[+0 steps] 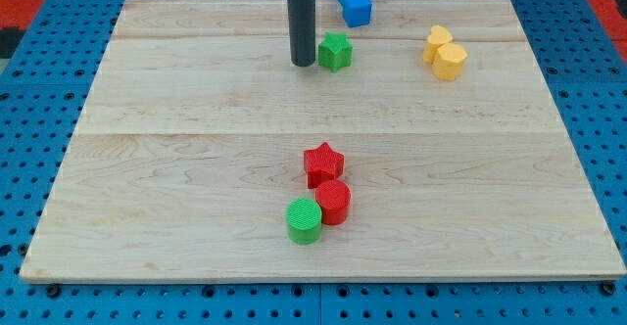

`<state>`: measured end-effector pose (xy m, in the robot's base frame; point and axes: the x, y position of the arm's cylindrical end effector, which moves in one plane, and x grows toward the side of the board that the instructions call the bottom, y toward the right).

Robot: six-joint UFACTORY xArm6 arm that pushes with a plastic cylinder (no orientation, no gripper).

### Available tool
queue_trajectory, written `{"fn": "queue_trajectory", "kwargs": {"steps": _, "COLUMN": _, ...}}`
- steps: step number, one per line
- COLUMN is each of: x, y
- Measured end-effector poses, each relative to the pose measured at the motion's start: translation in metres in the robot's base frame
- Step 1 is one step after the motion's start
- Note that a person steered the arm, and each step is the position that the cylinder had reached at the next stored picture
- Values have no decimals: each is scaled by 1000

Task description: Slide the green star below the blue cube

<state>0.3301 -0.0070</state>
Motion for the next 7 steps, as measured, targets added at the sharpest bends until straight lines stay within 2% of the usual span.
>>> {"fn": "queue_trajectory", "kwargs": {"steps": 1, "x": -3, "y": 39}}
{"fn": "queue_trajectory", "kwargs": {"steps": 2, "x": -33, "y": 39}}
{"fn": "queue_trajectory", "kwargs": {"steps": 3, "x": 2, "y": 15}}
{"fn": "queue_trajectory", "kwargs": {"steps": 4, "x": 65, "y": -83}}
{"fn": "queue_trajectory", "kwargs": {"steps": 5, "x": 174, "y": -105}}
{"fn": "queue_trajectory", "kwargs": {"steps": 6, "x": 258, "y": -110}}
{"fn": "queue_trajectory", "kwargs": {"steps": 7, "x": 289, "y": -15}}
